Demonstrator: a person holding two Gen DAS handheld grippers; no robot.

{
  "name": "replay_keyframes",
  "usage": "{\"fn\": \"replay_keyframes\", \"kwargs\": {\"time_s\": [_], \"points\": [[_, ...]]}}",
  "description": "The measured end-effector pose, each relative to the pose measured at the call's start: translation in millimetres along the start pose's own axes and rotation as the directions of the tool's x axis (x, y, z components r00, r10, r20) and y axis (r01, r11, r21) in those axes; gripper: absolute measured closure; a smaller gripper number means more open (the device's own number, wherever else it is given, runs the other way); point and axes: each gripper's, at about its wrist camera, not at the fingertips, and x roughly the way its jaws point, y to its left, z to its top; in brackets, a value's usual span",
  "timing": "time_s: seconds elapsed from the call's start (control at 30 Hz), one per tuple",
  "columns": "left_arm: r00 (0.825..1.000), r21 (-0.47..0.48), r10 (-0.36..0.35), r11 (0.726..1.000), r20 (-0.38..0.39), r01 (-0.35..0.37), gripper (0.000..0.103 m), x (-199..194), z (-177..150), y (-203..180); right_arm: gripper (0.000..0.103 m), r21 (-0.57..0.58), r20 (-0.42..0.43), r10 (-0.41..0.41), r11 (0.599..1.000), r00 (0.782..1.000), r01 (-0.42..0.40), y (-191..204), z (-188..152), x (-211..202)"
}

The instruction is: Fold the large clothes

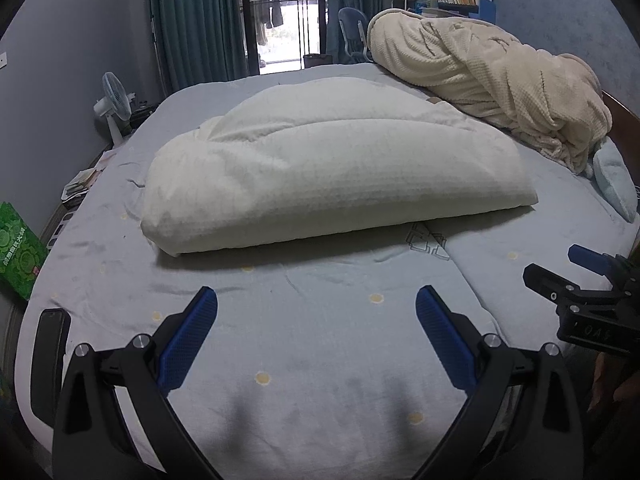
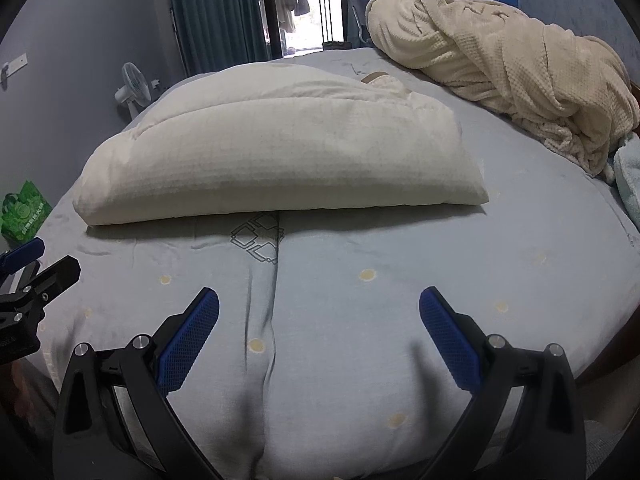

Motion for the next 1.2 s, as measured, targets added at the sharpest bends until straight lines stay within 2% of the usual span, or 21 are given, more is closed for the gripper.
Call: {"fn": "replay_keyframes", "kwargs": {"time_s": [0.37, 1.2], "points": [[1.000, 0.023, 0.018, 1.000, -0.002, -0.018, 0.008, -1.9, -1.5, -3.7, 0.007, 0.008, -0.001, -0.005, 1.000, 1.000, 0.005, 2.1, -2.6, -2.1], [1.000, 0.011, 0.001, 1.000, -0.011, -0.001, 0.008, -3.0, -2.2, -0.7, 0.007, 0.011, 0.000, -0.012, 1.000, 1.000, 0.012, 4.2, -3.0, -5.7]]}}
